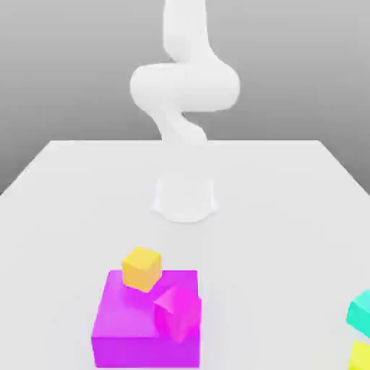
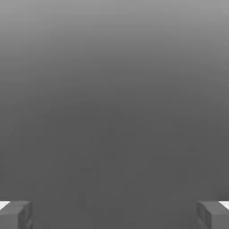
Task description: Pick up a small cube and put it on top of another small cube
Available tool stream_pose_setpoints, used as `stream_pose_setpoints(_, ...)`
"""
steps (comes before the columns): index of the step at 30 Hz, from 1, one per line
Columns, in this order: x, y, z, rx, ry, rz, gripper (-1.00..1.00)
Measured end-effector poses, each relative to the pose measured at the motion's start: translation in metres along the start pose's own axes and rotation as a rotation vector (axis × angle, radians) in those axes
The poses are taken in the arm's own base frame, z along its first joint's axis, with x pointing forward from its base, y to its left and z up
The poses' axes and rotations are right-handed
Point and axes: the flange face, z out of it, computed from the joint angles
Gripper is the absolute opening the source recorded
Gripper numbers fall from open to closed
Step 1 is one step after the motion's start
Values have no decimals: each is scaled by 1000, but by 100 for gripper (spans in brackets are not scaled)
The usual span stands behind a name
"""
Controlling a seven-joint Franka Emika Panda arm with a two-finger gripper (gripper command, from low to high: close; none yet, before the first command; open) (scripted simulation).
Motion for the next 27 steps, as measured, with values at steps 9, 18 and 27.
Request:
stream_pose_setpoints(9,-88,-50,157,-164,-159,-178,0)
stream_pose_setpoints(18,-226,-60,281,-260,-355,-370,0)
stream_pose_setpoints(27,-385,-29,357,-311,-589,-529,0)
